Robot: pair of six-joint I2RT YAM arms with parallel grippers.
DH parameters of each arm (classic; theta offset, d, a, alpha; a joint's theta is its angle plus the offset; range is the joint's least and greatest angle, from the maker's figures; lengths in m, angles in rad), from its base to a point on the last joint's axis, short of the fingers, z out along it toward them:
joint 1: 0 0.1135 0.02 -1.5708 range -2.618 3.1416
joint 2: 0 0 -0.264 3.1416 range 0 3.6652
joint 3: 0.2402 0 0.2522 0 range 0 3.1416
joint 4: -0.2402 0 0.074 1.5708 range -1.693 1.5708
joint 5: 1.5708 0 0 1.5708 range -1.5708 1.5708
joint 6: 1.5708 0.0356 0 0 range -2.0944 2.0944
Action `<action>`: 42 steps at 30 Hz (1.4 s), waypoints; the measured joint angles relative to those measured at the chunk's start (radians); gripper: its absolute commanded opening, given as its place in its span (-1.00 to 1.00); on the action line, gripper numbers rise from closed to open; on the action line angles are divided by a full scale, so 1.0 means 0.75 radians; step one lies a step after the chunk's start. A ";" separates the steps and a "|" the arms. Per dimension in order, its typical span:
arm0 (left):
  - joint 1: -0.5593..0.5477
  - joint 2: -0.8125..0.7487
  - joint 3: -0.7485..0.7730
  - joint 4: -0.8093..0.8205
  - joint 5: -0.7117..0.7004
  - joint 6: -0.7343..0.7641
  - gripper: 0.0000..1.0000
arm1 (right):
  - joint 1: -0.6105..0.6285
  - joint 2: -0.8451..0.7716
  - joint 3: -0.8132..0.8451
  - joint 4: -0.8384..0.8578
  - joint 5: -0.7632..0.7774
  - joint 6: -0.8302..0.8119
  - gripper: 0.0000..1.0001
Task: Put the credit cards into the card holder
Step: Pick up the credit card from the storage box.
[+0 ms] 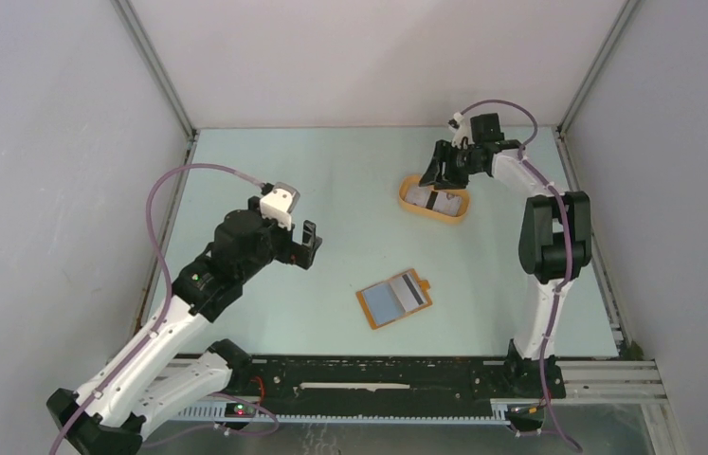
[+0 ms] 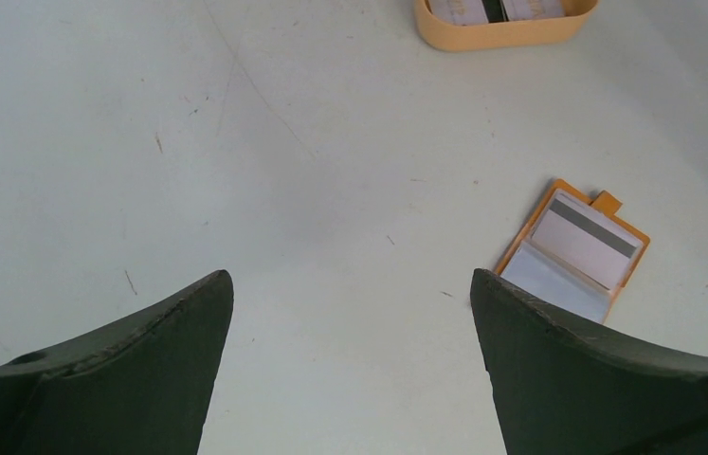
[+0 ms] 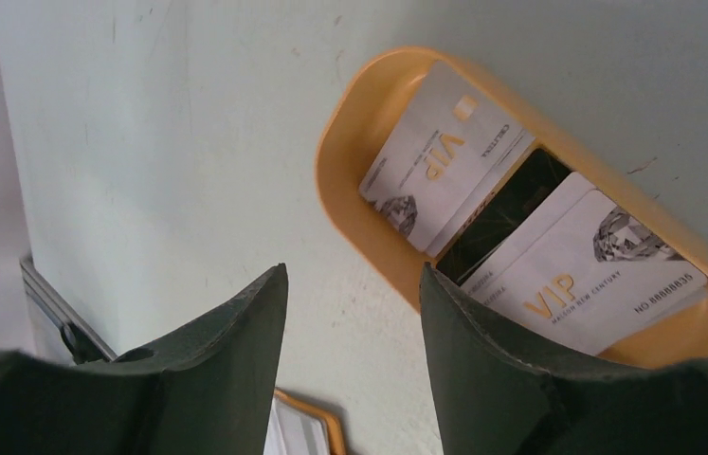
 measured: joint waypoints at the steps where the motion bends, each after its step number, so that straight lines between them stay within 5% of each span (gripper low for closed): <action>1: 0.005 0.010 0.000 0.000 0.000 0.000 0.99 | 0.005 0.018 0.000 0.022 0.022 0.055 0.25; 12: 0.037 0.044 0.000 -0.001 0.039 -0.001 1.00 | 0.075 0.145 -0.025 0.168 0.247 0.408 0.46; 42: 0.047 0.053 0.000 -0.001 0.071 -0.001 1.00 | 0.123 0.207 -0.045 0.310 0.500 0.612 0.66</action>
